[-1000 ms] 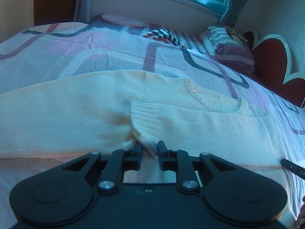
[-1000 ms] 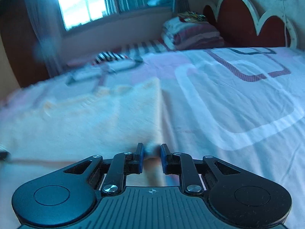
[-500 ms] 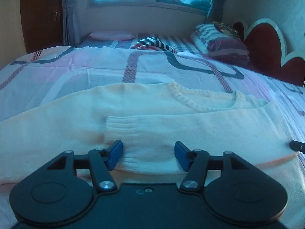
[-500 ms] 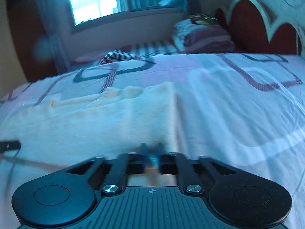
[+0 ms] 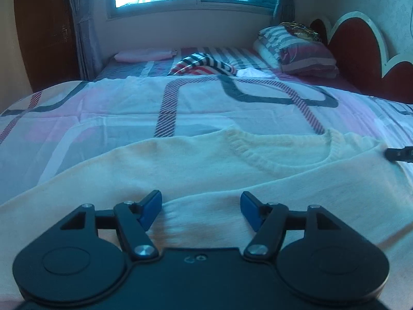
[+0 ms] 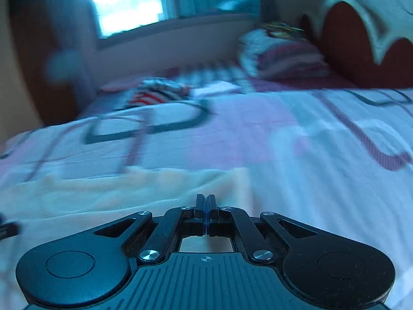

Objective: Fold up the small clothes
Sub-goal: 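Move the left tool to the other sleeve's cuff and close on it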

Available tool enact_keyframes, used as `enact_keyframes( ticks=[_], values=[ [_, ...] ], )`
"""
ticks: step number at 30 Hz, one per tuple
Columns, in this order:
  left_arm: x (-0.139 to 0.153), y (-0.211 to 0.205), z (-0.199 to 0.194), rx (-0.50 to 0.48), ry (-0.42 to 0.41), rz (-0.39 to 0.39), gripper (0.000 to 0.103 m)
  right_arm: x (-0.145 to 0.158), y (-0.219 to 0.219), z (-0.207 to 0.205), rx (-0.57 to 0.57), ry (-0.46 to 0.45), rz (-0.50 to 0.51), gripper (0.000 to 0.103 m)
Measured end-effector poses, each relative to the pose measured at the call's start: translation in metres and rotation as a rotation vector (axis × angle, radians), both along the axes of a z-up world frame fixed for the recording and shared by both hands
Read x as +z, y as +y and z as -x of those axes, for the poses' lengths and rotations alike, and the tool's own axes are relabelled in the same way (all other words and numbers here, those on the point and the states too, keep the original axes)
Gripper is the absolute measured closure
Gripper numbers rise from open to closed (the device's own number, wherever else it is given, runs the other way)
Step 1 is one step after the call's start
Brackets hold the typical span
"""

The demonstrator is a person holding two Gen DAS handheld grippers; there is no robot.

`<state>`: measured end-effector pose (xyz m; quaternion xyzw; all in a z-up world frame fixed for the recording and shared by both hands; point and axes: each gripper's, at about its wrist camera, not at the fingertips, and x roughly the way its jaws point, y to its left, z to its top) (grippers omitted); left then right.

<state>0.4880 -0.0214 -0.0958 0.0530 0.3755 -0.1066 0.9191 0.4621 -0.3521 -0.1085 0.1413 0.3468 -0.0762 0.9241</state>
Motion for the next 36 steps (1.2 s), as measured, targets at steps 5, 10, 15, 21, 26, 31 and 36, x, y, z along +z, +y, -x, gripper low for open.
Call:
enact_keyframes(
  ticks=[5, 10, 15, 21, 26, 31, 36],
  values=[
    [0.000, 0.006, 0.000, 0.010, -0.003, 0.002, 0.036, -0.004, -0.041, -0.002, -0.070, 0.020, -0.070, 0.103],
    [0.011, -0.009, 0.009, -0.033, -0.042, 0.006, 0.033, 0.015, -0.036, 0.012, -0.045, -0.044, -0.063, 0.103],
    [0.000, -0.019, 0.010, -0.031, 0.003, -0.043, 0.032, -0.002, -0.024, 0.006, 0.004, 0.041, -0.046, 0.103],
    [0.017, -0.012, 0.044, -0.015, -0.056, 0.011, 0.034, 0.026, -0.008, 0.060, 0.054, -0.028, -0.031, 0.103],
    [-0.001, -0.017, 0.052, -0.014, 0.005, 0.001, 0.032, 0.002, 0.017, 0.088, 0.097, 0.041, -0.007, 0.103],
    [0.014, 0.001, 0.064, 0.045, -0.019, 0.031, 0.031, 0.024, 0.021, 0.101, 0.072, -0.016, -0.016, 0.103],
    [0.024, 0.066, 0.091, 0.211, -0.033, 0.081, 0.033, 0.023, 0.016, 0.120, 0.040, 0.013, -0.074, 0.103]
  ],
)
